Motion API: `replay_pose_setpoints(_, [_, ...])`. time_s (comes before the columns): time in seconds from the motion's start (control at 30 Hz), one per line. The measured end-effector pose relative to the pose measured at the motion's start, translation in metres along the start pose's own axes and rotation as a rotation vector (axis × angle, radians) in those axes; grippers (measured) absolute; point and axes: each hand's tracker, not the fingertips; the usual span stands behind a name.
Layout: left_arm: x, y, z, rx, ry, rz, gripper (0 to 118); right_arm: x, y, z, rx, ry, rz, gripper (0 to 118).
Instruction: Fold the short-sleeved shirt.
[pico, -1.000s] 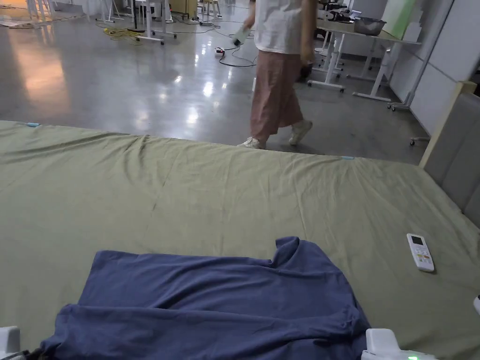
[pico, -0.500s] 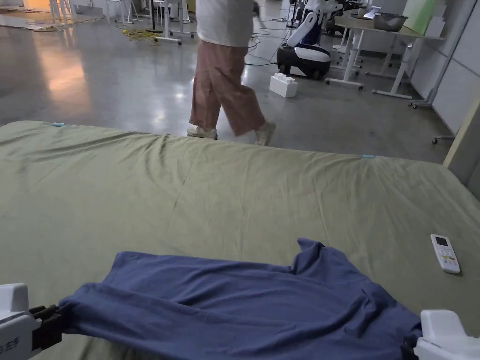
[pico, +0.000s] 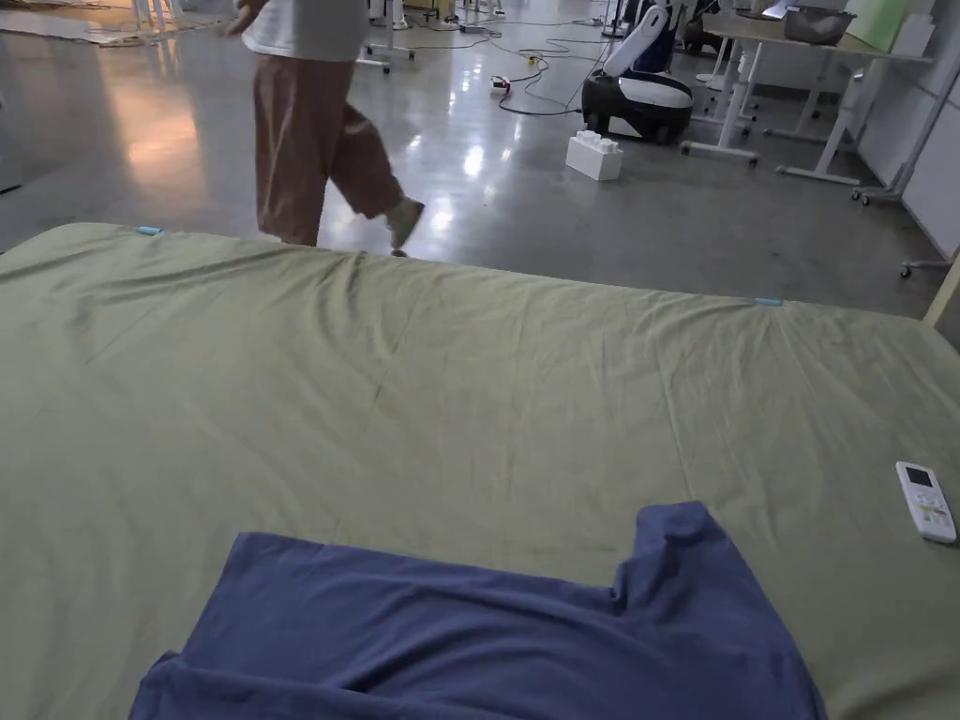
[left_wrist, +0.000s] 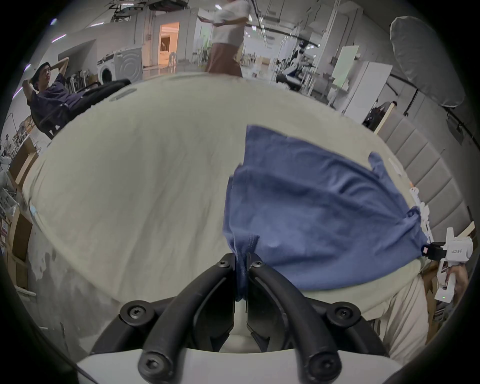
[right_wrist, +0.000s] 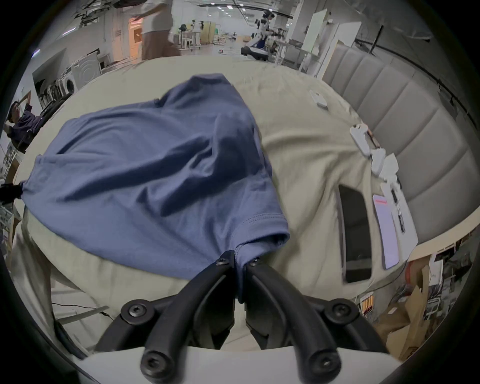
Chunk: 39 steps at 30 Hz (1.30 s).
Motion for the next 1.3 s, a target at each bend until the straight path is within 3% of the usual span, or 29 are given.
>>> replay_pose_setpoints(0.27, [0.005, -0.001, -0.022, -0.041, 0.035, -0.010, 7, -0.009, -0.006, -0.015, 0.022, -0.030, 0.007, 8])
replay_pose_setpoints(0.4, [0.015, 0.008, -0.011, -0.030, 0.058, -0.046, 13, -0.010, 0.009, 0.008, 0.031, -0.103, 0.017, 46])
replay_pose_setpoints(0.53, [0.033, 0.028, 0.005, 0.100, 0.036, -0.088, 40, -0.012, 0.036, 0.038, 0.189, -0.112, -0.032, 70])
replay_pose_setpoints(0.6, [0.048, 0.041, 0.014, 0.190, 0.039, -0.104, 51, -0.018, 0.052, 0.052, 0.298, -0.107, -0.039, 72])
replay_pose_setpoints(0.87, [0.103, 0.087, 0.035, 0.505, 0.045, -0.176, 51, -0.058, 0.108, 0.078, 0.680, -0.039, -0.094, 74])
replay_pose_setpoints(0.97, [0.123, 0.100, 0.048, 0.623, 0.077, -0.205, 51, -0.074, 0.123, 0.085, 0.785, -0.031, -0.100, 69])
replay_pose_setpoints(1.07, [0.138, 0.109, 0.059, 0.724, 0.082, -0.203, 49, -0.087, 0.135, 0.091, 0.875, -0.026, -0.101, 41])
replay_pose_setpoints(1.1, [0.142, 0.111, 0.062, 0.758, 0.078, -0.202, 44, -0.091, 0.140, 0.094, 0.910, -0.029, -0.088, 26])
replay_pose_setpoints(1.2, [0.150, 0.115, 0.070, 0.824, 0.093, -0.187, 10, -0.099, 0.148, 0.099, 0.968, -0.045, -0.104, 9])
replay_pose_setpoints(1.3, [0.153, 0.116, 0.076, 0.855, 0.064, -0.161, 2, -0.102, 0.152, 0.102, 0.995, -0.042, -0.138, 3])
